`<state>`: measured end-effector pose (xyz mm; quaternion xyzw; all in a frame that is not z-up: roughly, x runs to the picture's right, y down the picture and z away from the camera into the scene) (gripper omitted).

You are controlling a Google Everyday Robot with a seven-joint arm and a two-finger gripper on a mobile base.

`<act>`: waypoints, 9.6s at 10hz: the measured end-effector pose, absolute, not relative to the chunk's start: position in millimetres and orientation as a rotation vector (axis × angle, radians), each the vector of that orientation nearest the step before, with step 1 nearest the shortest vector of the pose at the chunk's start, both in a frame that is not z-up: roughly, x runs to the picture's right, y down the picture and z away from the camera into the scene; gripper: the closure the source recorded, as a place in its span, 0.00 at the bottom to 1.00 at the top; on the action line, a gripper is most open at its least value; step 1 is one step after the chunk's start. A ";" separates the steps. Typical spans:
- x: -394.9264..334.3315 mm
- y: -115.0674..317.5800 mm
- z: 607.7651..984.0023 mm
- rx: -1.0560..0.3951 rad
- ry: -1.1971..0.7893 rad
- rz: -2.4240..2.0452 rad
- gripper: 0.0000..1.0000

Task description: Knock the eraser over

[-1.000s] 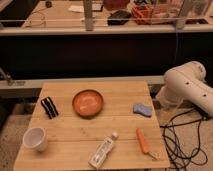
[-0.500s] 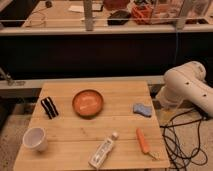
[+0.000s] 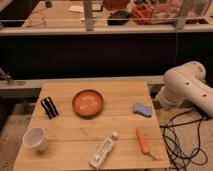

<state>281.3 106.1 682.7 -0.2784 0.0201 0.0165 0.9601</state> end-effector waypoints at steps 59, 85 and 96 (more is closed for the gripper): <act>-276.9 57.9 844.2 -0.352 -0.273 -0.781 1.00; -285.2 53.8 867.7 -0.296 -0.295 -0.791 1.00; -287.9 53.8 874.1 -0.264 -0.296 -0.798 0.94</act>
